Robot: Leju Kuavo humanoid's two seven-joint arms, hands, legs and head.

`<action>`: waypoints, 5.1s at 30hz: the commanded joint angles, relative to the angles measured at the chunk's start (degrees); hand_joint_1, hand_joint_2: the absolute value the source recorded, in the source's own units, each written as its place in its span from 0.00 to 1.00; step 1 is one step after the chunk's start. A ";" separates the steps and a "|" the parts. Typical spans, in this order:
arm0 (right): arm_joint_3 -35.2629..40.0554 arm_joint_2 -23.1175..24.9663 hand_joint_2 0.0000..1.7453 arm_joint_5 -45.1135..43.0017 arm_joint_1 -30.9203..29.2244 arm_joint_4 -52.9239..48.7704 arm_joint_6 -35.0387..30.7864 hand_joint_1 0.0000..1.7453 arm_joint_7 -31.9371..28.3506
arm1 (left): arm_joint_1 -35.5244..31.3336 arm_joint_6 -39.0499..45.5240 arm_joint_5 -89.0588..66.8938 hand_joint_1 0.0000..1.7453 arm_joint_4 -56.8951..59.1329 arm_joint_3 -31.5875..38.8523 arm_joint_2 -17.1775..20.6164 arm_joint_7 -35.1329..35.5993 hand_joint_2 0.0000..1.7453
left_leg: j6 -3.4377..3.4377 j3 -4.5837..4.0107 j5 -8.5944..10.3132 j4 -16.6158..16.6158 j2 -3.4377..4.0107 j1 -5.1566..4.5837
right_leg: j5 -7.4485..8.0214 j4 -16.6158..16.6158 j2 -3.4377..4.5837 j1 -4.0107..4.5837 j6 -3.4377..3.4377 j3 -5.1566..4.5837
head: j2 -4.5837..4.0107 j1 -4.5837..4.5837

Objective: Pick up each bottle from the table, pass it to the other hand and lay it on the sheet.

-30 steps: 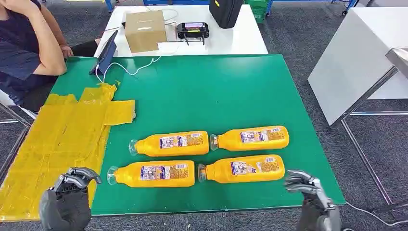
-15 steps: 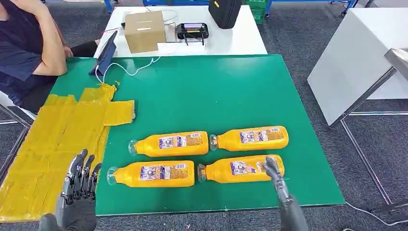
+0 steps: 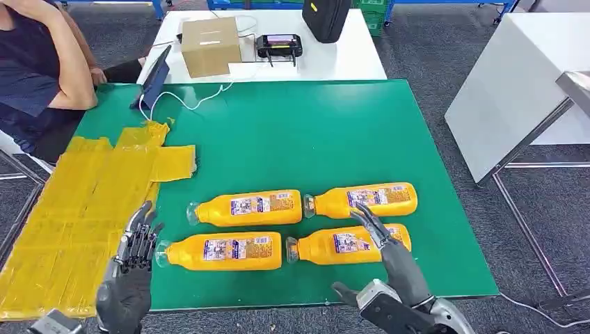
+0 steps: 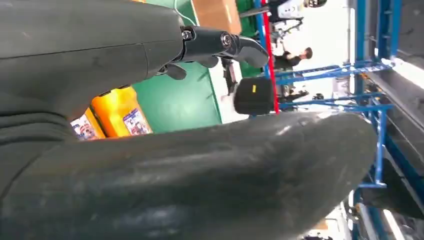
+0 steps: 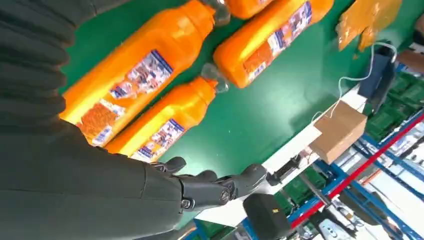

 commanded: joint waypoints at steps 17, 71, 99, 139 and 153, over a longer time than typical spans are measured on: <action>8.55 6.19 1.00 0.00 -23.69 22.17 13.46 0.00 6.20 | -5.55 -3.77 0.86 0.00 2.92 5.25 -3.30 4.90 0.00 | -0.08 0.04 0.05 -0.04 0.23 0.08 | 0.10 -0.05 0.44 0.07 -0.10 0.03 | 0.00 -0.02; 47.35 18.22 1.00 1.52 -53.69 56.08 27.44 0.00 4.88 | -18.30 -6.03 5.84 0.00 2.24 -0.89 -3.86 6.45 0.00 | -0.16 -0.03 0.21 0.00 -0.14 0.08 | 0.04 0.01 0.08 0.04 -0.07 0.05 | 0.00 0.02; 46.21 20.62 1.00 5.68 -50.00 79.94 20.34 0.56 -2.97 | -23.54 -3.29 7.77 0.00 3.09 -4.65 -4.64 9.19 0.00 | -0.15 0.36 0.27 -0.04 0.08 0.08 | 0.21 -0.03 0.09 0.04 -0.22 0.21 | 0.00 0.00; 45.55 23.71 0.00 7.65 -51.79 81.93 11.61 0.00 5.53 | -24.03 -4.03 8.34 0.00 3.23 -3.24 -5.89 9.86 0.00 | -0.17 0.42 0.27 0.01 0.15 0.09 | 0.26 0.00 0.24 0.05 -0.29 0.27 | 0.00 0.02; 45.15 26.94 0.00 5.82 -55.62 74.38 19.95 0.00 11.81 | -23.78 -5.68 8.60 0.00 4.06 -2.05 -5.89 9.66 0.00 | -0.22 0.24 0.27 0.10 0.22 0.12 | 0.28 0.11 0.33 0.08 -0.38 0.09 | 0.00 0.00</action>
